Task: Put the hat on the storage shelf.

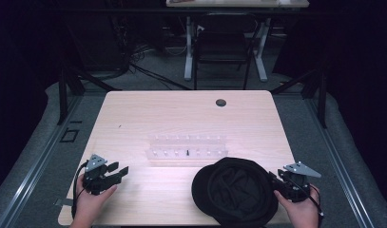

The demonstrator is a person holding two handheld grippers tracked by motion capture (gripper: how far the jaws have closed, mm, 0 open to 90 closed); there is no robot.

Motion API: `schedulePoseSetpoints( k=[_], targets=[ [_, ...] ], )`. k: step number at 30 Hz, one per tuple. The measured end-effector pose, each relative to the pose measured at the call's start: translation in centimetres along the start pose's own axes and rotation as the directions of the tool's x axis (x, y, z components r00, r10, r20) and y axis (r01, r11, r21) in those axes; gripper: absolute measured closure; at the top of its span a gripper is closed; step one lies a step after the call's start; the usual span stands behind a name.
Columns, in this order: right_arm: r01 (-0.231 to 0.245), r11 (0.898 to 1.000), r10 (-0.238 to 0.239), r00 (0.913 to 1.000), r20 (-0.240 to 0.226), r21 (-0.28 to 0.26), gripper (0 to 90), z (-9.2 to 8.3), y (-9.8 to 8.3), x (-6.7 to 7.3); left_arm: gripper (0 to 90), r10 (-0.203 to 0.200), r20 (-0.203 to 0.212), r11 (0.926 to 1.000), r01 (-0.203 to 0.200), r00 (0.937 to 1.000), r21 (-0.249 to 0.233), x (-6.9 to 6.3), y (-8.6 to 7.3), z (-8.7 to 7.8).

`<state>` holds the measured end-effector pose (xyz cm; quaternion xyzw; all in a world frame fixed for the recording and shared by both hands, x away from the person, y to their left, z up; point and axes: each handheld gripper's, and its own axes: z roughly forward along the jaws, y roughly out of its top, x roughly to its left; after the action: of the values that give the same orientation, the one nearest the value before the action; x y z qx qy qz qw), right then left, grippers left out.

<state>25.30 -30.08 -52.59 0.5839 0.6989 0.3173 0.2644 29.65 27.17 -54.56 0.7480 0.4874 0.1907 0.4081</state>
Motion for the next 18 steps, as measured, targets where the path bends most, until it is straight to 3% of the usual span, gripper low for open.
schedulePoseSetpoints(
  k=[4,6,8,10,11,12,18],
  targets=[
    [-0.041,0.999,0.041,0.9992,0.004,0.021,62.4,-0.3,0.4,-0.5,51.1,-0.016,0.006,0.9999,0.016,0.9999,-0.002,-0.2,-0.1,0.0],
    [-0.08,0.996,0.08,0.9967,-0.015,0.036,63.4,-0.5,0.8,-0.7,51.1,-0.009,0.001,0.9999,0.009,1.0,0.012,-0.2,-0.1,-0.1],
    [-0.089,0.994,0.091,0.9954,-0.03,0.065,63.6,-0.7,1.3,-0.6,51.4,-0.003,0.004,1.0,0.003,1.0,0.005,-0.3,-0.1,-0.1],
    [-0.031,0.994,0.032,0.9994,-0.013,0.104,63.6,-0.8,1.8,-0.2,51.4,-0.007,0.006,1.0,0.007,1.0,0.003,-0.3,-0.1,-0.1],
    [-0.031,0.994,0.032,0.9994,-0.013,0.104,63.6,-0.8,1.8,-0.2,51.8,-0.007,0.006,1.0,0.007,1.0,0.003,-0.3,-0.1,-0.1],
    [0.007,0.988,-0.006,0.9999,-0.009,0.152,63.2,-0.9,2.1,0.0,51.9,-0.026,0.013,0.9997,0.026,0.9996,-0.005,-0.2,-0.2,-0.1],
    [0.049,0.974,-0.038,0.9979,-0.053,0.221,61.7,-1.4,3.0,0.3,53.3,-0.03,0.022,0.9995,0.03,0.9993,0.0,-0.4,-0.4,-0.1]
  ],
)
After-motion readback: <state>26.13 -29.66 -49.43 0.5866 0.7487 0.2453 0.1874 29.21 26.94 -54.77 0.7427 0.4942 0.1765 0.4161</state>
